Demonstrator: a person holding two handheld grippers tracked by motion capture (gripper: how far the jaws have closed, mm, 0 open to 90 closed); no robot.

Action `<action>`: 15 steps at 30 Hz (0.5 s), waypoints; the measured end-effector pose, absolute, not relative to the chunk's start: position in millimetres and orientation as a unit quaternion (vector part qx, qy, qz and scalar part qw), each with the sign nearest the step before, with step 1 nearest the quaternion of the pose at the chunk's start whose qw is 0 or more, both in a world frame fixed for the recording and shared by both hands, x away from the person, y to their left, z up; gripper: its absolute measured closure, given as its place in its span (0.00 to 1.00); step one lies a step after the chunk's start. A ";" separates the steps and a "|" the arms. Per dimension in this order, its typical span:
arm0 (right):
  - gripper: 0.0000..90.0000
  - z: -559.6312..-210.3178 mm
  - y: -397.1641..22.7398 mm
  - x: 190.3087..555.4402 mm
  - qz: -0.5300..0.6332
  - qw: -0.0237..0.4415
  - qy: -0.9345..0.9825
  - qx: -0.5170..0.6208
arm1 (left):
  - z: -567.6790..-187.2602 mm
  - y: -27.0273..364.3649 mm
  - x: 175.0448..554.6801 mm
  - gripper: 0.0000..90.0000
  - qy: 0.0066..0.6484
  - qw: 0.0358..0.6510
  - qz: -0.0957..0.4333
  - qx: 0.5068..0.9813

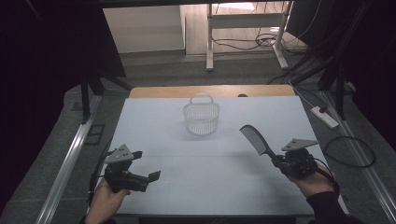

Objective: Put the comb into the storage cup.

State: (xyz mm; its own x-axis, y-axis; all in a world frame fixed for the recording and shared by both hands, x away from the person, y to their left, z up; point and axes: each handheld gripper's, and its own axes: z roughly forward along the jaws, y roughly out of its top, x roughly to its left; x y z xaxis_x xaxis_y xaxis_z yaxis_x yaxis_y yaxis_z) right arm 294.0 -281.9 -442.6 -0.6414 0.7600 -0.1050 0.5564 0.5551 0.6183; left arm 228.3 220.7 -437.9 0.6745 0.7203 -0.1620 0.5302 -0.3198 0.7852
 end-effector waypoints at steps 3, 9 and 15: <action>0.81 -441.3 -280.5 292.6 0.282 0.186 0.862 0.379 | -436.1 213.9 232.9 0.00 0.385 0.433 0.105 0.809; 0.81 -438.0 -277.3 288.7 0.294 0.188 0.859 0.375 | -430.7 206.9 241.6 0.00 0.384 0.433 0.099 0.809; 0.81 -435.2 -272.8 285.4 0.305 0.193 0.857 0.367 | -426.0 198.2 249.5 0.00 0.377 0.428 0.103 0.815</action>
State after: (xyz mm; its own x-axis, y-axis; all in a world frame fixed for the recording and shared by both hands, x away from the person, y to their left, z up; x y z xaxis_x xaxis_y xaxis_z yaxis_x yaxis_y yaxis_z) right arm 285.4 -272.8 -435.2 -0.6558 0.7473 -0.1071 0.5111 0.5439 0.6655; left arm 249.5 198.2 -426.0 0.6938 0.7033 -0.1546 0.5264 -0.3488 0.7754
